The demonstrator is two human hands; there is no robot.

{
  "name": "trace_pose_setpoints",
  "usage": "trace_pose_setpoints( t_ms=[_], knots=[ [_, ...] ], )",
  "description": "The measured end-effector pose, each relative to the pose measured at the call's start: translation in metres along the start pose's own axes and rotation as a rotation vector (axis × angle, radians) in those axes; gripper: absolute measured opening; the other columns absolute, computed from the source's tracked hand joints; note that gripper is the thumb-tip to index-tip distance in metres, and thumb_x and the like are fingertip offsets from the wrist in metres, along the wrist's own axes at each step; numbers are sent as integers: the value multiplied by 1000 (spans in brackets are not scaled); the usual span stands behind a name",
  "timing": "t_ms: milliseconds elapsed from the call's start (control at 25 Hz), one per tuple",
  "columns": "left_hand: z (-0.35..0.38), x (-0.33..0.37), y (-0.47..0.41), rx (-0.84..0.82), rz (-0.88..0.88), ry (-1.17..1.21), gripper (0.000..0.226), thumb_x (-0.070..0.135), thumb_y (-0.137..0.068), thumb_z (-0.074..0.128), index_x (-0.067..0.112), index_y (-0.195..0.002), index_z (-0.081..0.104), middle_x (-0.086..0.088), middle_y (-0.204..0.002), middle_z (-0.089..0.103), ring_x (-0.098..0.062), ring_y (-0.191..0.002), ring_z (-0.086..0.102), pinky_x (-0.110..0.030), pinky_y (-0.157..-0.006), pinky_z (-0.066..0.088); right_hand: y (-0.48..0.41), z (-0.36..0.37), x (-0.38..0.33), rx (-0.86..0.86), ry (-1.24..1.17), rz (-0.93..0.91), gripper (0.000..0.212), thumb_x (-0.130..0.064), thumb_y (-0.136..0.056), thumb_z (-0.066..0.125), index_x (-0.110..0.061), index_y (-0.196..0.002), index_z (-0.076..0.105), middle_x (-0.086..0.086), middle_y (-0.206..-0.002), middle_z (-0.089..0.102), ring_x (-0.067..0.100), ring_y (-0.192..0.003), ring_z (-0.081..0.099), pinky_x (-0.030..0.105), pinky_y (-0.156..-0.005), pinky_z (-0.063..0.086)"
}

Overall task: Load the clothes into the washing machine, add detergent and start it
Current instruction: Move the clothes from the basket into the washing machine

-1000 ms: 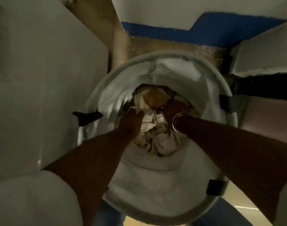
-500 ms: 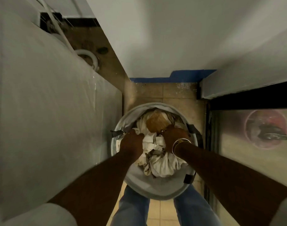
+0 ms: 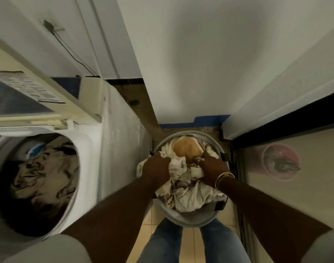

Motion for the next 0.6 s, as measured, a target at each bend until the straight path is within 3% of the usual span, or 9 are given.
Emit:
trace_pose_setpoints(
  t_ms=[320,600],
  knots=[
    [-86,11,74,175,58,32,41,45,-97,48,24,-132,56,-7,-139,53,-23,-128,51,-39,-111,38,86,-86,-42,223,-31,-32,62,-51,-74,73,-28,-129,55,5,-138,43,30,-118,55,35,-93,47],
    [-181,21,188,372,69,-72,40,45,-85,60,28,-121,58,-11,-116,52,-31,-101,61,-36,-86,49,180,-167,-92,478,-80,-60,61,-52,-72,75,-26,-125,61,7,-140,45,36,-112,59,40,-87,51]
  ],
)
Point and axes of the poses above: each hand's wrist, its own y-axis away from the middle knuckle, its own z-axis out of the palm, x = y × z, the point moved 7 cm from there along -y, towards the middle knuckle
